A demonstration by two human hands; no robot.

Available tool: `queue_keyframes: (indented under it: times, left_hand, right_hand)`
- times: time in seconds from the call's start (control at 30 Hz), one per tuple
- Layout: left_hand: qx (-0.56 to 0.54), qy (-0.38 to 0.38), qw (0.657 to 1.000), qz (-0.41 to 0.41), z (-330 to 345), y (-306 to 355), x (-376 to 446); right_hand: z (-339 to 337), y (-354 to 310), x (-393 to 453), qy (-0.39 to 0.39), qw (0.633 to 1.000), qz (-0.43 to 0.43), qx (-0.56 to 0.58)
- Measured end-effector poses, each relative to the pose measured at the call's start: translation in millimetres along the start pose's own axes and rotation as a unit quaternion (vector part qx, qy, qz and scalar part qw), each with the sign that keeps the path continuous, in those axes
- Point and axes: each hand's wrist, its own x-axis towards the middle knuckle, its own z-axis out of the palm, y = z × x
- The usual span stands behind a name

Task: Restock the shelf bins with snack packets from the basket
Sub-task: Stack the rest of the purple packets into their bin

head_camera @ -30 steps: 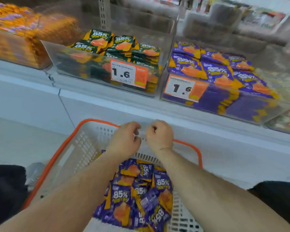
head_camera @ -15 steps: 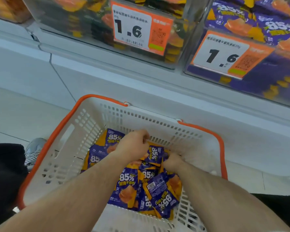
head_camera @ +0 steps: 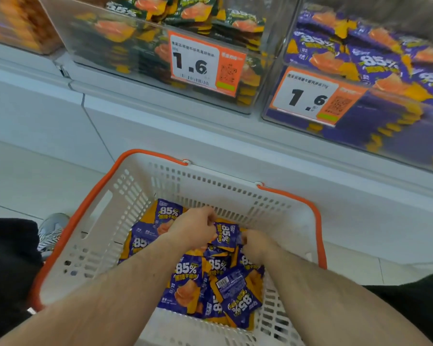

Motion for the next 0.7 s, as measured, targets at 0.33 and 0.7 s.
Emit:
queue_keyframes:
  times: [0.33,0.7]
  left_hand:
    - [-0.090,0.028,0.994,0.053,-37,49,-21]
    - [-0.471,0.210,0.835,0.192,-120,154,-68]
  right_hand:
    - [-148,-44,-74,0.152,0.980,-0.126,-0.008]
    - [-255,-47,-196,0.532,0.810,-0.195,0.149]
